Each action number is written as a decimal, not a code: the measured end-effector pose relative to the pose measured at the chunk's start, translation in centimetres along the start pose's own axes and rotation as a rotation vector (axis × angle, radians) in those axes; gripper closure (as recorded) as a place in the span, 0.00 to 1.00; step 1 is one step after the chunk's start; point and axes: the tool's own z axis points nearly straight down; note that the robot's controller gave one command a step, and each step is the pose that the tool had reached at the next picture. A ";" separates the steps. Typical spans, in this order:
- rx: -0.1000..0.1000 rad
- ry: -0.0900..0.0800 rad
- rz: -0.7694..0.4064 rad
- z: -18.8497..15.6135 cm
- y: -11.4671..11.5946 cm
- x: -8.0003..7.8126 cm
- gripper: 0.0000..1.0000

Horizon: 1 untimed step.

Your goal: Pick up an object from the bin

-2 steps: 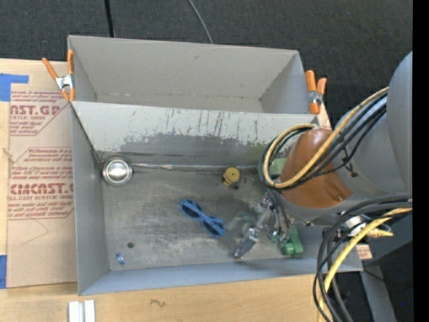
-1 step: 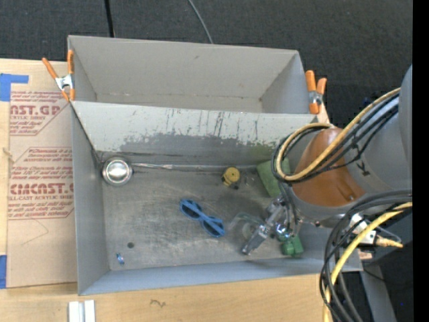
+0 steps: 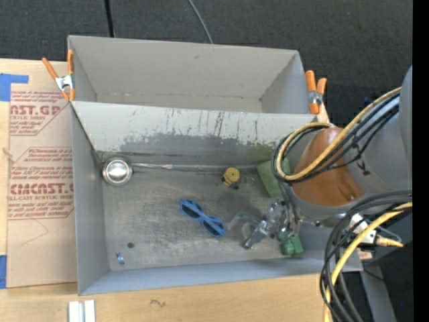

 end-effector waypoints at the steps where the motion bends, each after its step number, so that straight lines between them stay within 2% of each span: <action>1: 0.002 -0.002 -0.001 -1.5 0.1 0.1 1.00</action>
Offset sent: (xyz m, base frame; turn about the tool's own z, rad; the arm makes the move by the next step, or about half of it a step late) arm 0.0000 0.0001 0.0150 0.0000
